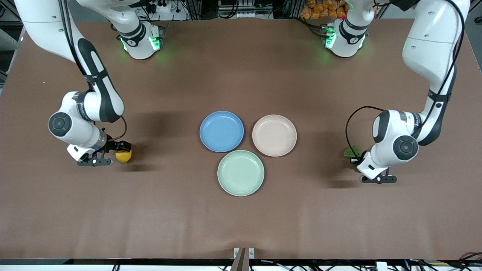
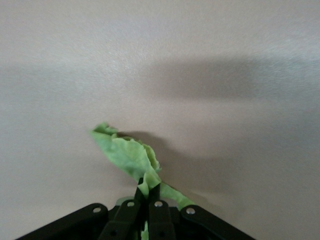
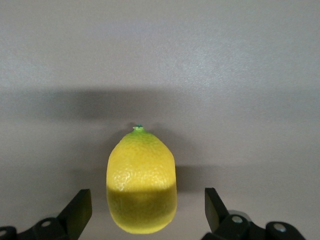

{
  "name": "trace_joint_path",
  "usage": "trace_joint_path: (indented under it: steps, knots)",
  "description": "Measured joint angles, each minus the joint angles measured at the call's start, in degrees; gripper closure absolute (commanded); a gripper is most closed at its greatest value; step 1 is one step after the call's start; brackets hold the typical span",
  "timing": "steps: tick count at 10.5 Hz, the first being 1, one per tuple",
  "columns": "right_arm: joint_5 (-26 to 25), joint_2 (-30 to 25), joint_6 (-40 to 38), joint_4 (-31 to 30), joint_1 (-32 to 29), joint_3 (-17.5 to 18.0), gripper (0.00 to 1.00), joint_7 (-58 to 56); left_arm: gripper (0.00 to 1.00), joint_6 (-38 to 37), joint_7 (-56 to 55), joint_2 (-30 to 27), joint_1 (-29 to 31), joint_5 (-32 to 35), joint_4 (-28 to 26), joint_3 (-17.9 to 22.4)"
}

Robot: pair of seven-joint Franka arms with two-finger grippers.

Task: Place lemon and lettuce in plates
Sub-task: 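Close the left gripper on the lettuce while the right gripper grasps the lemon, then carry the lettuce with the left gripper onto the beige plate and release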

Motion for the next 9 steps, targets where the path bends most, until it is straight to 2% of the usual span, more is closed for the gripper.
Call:
trace_joint_path:
  steps: [2,3,6,7,9]
  knots:
    - [0.0,0.83,3.72,-1.46,0.03,0.35,0.0,0.0,1.0,-3.3,-2.63,-3.05,-0.36,0.0,0.31,-1.9]
    - [0.0,1.49,5.14,-2.04,0.04,0.51,0.05,0.0,1.0,-6.34,-5.9,-4.58,-0.96,0.0,0.7,-3.94]
    - [0.0,2.41,5.86,-2.18,0.08,0.74,0.41,0.0,1.0,-14.62,-19.92,-6.16,-6.16,-0.45,5.57,-9.57]
    - [0.0,2.46,5.87,-2.18,0.11,0.78,0.55,0.0,1.0,-15.56,-24.27,-6.02,-8.55,-1.35,6.9,-9.97]
    - [0.0,2.46,5.88,-2.15,0.24,0.81,0.76,0.0,1.0,-16.02,-31.71,-4.86,-13.03,-3.04,7.77,-10.06]
